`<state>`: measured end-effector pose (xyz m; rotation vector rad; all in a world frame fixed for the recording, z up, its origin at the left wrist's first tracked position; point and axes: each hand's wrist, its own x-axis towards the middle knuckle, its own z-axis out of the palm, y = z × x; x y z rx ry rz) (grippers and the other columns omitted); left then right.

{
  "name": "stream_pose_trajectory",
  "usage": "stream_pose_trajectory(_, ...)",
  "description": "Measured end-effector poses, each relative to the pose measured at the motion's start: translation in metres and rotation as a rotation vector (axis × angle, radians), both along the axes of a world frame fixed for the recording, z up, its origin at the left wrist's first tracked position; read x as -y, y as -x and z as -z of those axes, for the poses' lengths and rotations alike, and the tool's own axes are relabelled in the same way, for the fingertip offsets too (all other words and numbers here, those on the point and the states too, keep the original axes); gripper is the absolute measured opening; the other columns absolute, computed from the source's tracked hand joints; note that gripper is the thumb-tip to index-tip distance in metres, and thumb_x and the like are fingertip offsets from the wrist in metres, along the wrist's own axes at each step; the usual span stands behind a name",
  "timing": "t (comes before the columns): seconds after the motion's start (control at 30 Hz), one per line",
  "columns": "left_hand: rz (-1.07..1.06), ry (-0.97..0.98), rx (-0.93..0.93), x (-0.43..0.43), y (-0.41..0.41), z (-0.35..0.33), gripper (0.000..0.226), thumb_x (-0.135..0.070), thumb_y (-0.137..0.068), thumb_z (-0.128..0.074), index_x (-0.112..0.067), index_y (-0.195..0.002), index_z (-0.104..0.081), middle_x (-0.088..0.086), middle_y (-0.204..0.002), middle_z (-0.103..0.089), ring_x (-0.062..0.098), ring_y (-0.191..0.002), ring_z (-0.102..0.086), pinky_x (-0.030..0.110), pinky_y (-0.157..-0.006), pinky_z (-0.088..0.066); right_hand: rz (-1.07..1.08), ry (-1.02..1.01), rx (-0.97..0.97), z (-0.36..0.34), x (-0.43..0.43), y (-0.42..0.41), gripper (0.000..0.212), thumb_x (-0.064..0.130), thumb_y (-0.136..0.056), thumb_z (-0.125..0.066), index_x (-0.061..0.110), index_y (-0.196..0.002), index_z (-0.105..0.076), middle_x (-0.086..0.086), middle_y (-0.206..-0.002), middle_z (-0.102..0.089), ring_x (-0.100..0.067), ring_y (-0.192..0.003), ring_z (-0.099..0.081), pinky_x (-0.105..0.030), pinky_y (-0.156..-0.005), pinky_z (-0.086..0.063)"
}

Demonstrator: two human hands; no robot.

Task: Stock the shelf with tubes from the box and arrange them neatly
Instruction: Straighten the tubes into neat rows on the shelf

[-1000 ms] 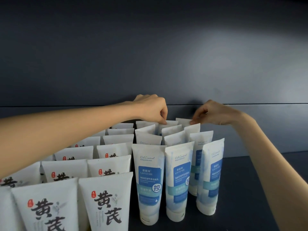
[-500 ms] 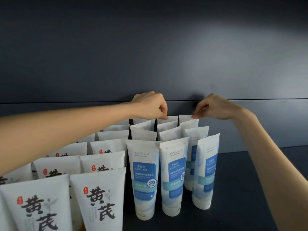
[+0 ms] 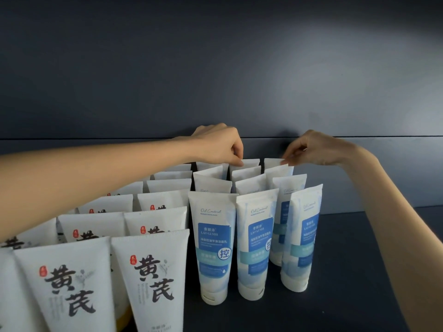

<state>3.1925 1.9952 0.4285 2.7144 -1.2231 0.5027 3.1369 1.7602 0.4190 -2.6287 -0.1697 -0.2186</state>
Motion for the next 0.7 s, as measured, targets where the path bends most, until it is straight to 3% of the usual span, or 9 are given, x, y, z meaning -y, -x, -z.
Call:
stream_pose_trajectory(0.23, -0.013, 0.015, -0.008, -0.007, 0.003, -0.003, 0.009, -0.040, -0.082, -0.068, -0.034, -0.075, -0.069, -0.023, -0.047, -0.051, -0.001, -0.057, -0.046, 0.022, -0.054, -0.030, -0.002, 0.016, 0.026, 0.001, -0.002, -0.001, 0.019, 0.018, -0.081, -0.074, 0.033, -0.071, -0.069, 0.014, -0.072, -0.068, 0.001, -0.067, -0.057, -0.019, -0.071, -0.043)
stream_pose_trajectory(0.37, -0.028, 0.086, -0.020, -0.021, 0.007, -0.012, 0.015, -0.047, -0.081, -0.067, -0.036, -0.070, -0.068, -0.028, -0.048, -0.053, -0.002, -0.060, -0.050, 0.022, -0.054, -0.029, 0.008, 0.029, 0.029, -0.002, -0.001, 0.000, 0.008, 0.020, -0.080, -0.075, 0.027, -0.081, -0.072, 0.014, -0.074, -0.068, 0.000, -0.068, -0.059, -0.025, -0.069, -0.043)
stream_pose_trajectory(0.47, -0.045, 0.084, -0.048, -0.037, 0.010, -0.023, 0.026, -0.052, -0.079, -0.066, -0.032, -0.062, -0.067, -0.022, -0.048, -0.053, 0.000, -0.052, -0.048, 0.024, -0.053, -0.028, -0.008, -0.006, 0.083, -0.006, -0.007, 0.003, 0.004, 0.023, -0.079, -0.075, 0.026, -0.081, -0.073, -0.002, -0.089, -0.073, -0.024, -0.080, -0.062, -0.038, -0.073, -0.046)
stream_pose_trajectory(0.6, -0.044, -0.078, -0.168, -0.056, 0.016, -0.031, 0.038, -0.064, -0.072, -0.065, -0.028, -0.062, -0.071, -0.006, -0.053, -0.050, 0.002, -0.046, -0.040, 0.022, -0.051, -0.031, -0.134, -0.115, 0.131, -0.016, -0.027, 0.011, 0.006, 0.029, -0.075, -0.077, 0.030, -0.080, -0.075, 0.003, -0.091, -0.074, -0.013, -0.090, -0.067, -0.031, -0.080, -0.049)
stream_pose_trajectory(0.7, -0.055, -0.143, -0.242, -0.061, 0.018, -0.029, 0.039, -0.063, -0.072, -0.067, -0.026, -0.059, -0.069, -0.011, -0.044, -0.043, 0.003, -0.042, -0.037, 0.014, -0.043, -0.028, -0.261, -0.081, 0.051, -0.016, -0.050, 0.013, 0.007, 0.028, -0.077, -0.075, 0.027, -0.084, -0.075, 0.009, -0.090, -0.075, -0.005, -0.088, -0.067, -0.015, -0.083, -0.050)
